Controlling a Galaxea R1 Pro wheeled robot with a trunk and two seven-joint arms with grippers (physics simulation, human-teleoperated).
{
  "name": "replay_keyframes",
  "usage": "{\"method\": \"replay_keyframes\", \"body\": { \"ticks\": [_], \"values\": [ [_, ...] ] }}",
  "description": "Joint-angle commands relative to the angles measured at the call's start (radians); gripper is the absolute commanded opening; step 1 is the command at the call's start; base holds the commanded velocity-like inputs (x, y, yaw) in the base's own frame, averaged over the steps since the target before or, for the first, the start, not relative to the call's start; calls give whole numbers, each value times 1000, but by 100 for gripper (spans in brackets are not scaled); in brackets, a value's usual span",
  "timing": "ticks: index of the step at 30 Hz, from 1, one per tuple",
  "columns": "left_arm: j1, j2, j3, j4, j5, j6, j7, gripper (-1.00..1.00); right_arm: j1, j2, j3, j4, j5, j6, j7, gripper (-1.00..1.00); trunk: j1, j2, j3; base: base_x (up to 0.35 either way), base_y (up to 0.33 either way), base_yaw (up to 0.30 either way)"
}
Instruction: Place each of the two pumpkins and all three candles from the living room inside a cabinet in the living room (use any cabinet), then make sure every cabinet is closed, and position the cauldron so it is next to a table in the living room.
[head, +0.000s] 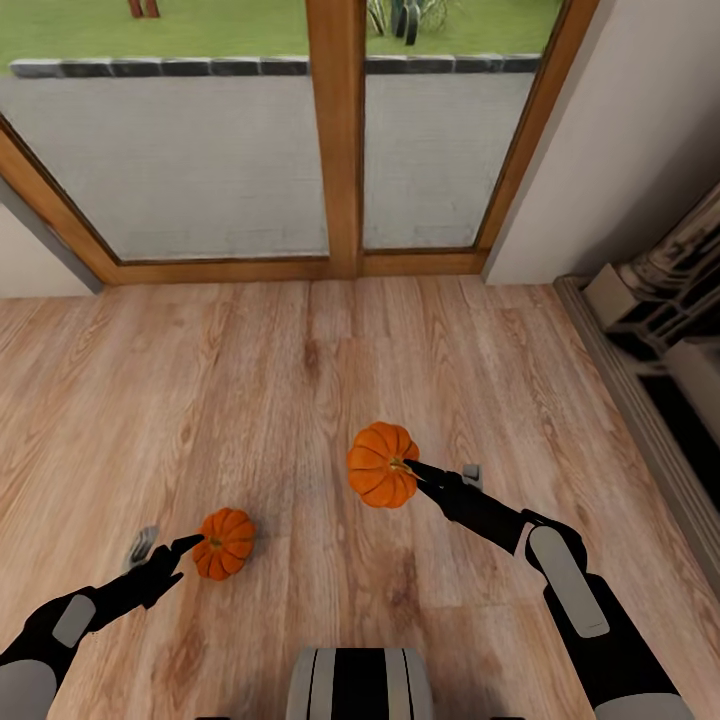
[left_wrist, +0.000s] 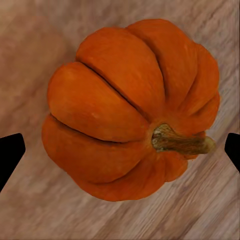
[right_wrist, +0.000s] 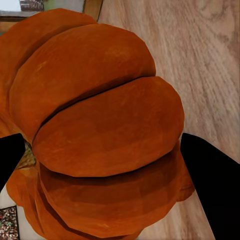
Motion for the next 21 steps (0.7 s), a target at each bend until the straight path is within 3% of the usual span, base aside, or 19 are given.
{"method": "replay_keyframes", "body": {
  "ticks": [1,11,21],
  "values": [
    [0,0,0,0,0,0,-1,100,0,0,0,0,0,0,-4,-100,0,0,0,120,31,0],
    [0,0,-1,0,0,-3,0,100,0,0,0,0,1,0,-4,-100,0,0,0,47,13,0],
    [0,2,1,0,0,-2,0,100,0,0,0,0,1,0,-4,-100,4,-2,-31,1,0,0]
  ]
}}
